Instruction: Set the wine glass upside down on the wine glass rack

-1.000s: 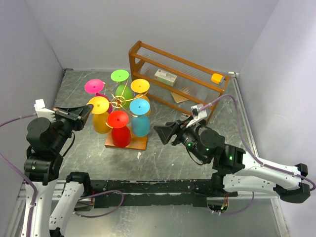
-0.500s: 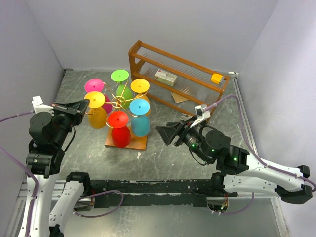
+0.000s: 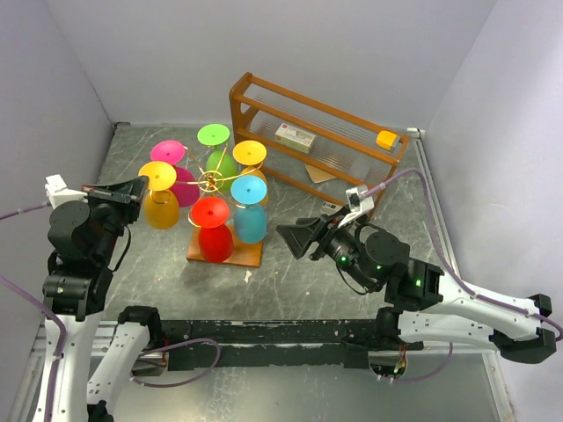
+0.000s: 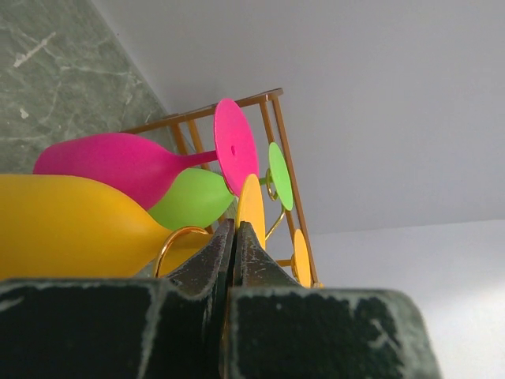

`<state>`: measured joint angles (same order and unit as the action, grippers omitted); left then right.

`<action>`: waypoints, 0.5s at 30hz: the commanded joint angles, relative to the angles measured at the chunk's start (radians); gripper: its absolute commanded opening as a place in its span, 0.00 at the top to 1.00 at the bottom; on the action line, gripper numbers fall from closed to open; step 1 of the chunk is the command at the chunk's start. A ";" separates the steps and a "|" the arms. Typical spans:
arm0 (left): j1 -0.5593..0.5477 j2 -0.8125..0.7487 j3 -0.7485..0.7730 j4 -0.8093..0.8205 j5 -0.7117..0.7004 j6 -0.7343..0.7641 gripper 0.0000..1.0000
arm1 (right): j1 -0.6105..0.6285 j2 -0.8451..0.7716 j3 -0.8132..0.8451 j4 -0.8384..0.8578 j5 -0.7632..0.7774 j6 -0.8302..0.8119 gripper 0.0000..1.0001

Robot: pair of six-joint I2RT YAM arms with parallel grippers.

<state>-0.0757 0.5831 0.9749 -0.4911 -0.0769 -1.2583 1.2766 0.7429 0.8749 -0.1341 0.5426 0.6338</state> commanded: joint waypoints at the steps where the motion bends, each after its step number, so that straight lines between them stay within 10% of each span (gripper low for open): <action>1: -0.006 -0.026 0.057 -0.018 -0.084 0.035 0.93 | 0.001 0.004 0.016 0.005 -0.003 -0.003 0.35; 15: -0.006 -0.074 0.088 -0.106 -0.055 0.060 0.93 | 0.001 0.012 0.012 0.014 -0.010 0.002 0.36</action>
<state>-0.0769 0.5293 1.0115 -0.5842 -0.1177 -1.2304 1.2766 0.7666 0.8749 -0.1333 0.5339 0.6331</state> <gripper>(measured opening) 0.073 0.646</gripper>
